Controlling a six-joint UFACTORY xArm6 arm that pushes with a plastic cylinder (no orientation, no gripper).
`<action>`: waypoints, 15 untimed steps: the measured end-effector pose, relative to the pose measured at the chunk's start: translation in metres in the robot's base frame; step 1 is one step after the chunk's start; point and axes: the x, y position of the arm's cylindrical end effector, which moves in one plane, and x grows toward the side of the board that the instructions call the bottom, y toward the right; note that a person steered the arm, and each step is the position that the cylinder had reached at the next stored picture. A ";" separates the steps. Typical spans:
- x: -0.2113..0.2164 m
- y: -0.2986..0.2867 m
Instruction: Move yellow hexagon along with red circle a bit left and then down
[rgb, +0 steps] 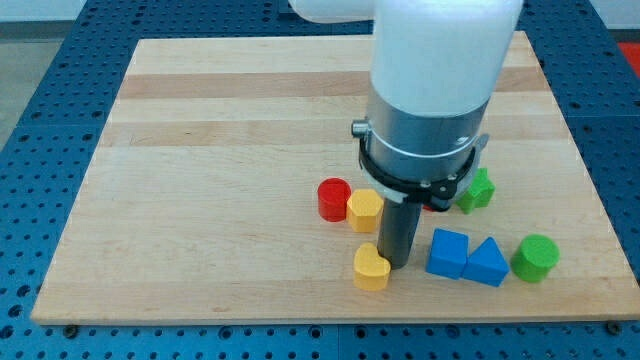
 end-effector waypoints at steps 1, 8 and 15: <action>0.004 -0.005; -0.062 0.012; -0.091 -0.040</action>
